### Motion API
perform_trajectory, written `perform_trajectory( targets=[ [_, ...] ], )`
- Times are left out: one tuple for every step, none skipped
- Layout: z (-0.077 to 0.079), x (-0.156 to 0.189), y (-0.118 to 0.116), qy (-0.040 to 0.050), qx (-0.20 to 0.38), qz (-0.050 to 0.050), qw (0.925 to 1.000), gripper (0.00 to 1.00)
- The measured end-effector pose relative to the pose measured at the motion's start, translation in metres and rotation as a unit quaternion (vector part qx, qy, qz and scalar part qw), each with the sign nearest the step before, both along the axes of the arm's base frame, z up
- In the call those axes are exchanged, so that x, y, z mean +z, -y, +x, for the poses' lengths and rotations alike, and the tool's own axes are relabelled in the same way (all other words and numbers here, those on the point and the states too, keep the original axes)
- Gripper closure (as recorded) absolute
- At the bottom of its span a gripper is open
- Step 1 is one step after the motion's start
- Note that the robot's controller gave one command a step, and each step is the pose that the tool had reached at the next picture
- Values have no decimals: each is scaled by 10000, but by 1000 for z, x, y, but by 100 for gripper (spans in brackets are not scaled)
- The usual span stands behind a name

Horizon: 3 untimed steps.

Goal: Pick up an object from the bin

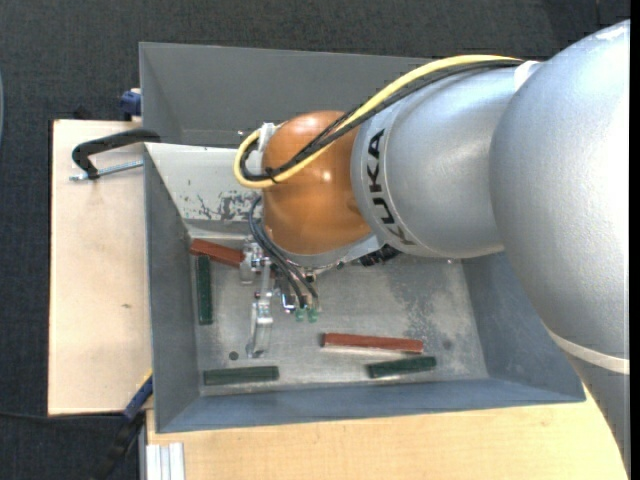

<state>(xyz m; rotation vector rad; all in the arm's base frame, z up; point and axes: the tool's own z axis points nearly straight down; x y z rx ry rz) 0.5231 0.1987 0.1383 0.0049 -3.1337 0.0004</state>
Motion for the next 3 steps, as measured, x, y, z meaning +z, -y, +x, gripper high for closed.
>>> perform_trajectory(
  targets=[
    [2,5,1,40,-15,10,10000,0],
    [-4,-4,21,62,473,26,9989,0],
    [-20,-15,51,31,1434,-8,9897,0]
  ],
)
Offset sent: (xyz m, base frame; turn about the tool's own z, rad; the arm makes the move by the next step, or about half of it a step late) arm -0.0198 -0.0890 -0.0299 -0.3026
